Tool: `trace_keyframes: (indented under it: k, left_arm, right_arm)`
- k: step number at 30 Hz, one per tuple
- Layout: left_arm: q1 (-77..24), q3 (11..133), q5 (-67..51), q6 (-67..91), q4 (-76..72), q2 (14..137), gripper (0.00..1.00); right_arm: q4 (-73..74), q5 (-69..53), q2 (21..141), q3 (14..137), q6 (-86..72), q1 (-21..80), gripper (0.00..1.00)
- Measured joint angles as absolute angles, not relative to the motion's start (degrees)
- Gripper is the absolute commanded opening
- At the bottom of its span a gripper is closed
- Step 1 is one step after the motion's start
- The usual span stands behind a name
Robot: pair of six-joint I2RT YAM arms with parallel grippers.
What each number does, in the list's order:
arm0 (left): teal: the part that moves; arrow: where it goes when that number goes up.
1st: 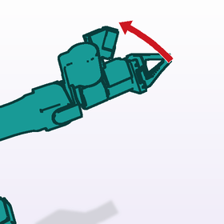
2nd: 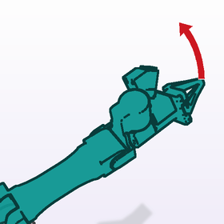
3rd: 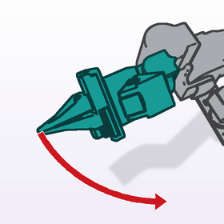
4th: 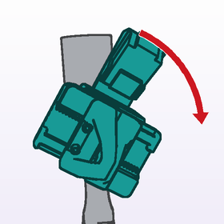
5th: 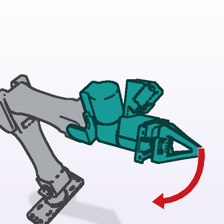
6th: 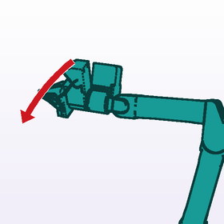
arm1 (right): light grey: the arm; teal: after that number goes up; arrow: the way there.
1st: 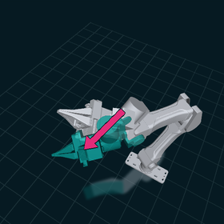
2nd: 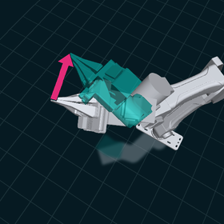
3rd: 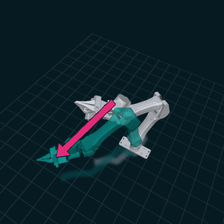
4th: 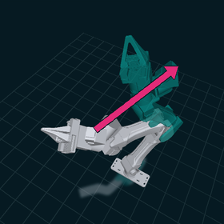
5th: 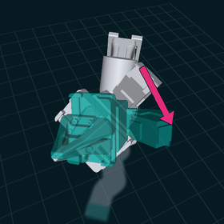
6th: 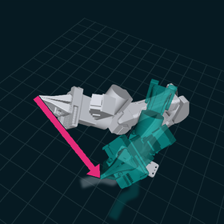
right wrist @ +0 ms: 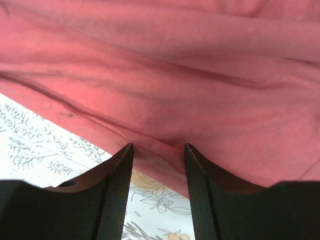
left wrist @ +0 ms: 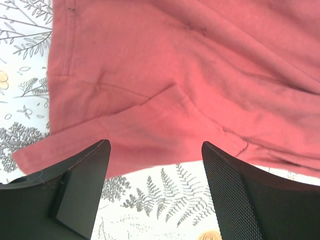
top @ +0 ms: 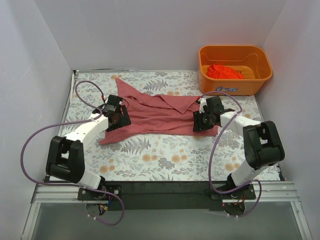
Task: Fold and stack the t-shirts
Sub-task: Flatten the tshirt out
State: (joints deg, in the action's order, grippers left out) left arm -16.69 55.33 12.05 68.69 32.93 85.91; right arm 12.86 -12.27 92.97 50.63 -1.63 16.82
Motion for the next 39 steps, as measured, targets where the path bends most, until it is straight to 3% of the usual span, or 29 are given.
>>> trace_keyframes:
  k: [11, 35, 39]
  left_arm:
    - [-16.73, 49.95, 11.46, 69.32, 33.04, 77.23, 0.73]
    - [-16.73, 49.23, 12.32, 71.55, 34.65, 77.08, 0.72]
    - [-16.73, 49.93, 14.61, 71.44, 34.65, 78.13, 0.63]
  right_arm:
    - [20.71, -15.68, 91.24, 51.42, -1.04, 17.98, 0.49]
    - [24.25, -16.91, 77.45, 41.43, -4.38, 18.41, 0.48]
    - [23.16, -16.91, 74.00, 41.43, -5.26, 18.41, 0.48]
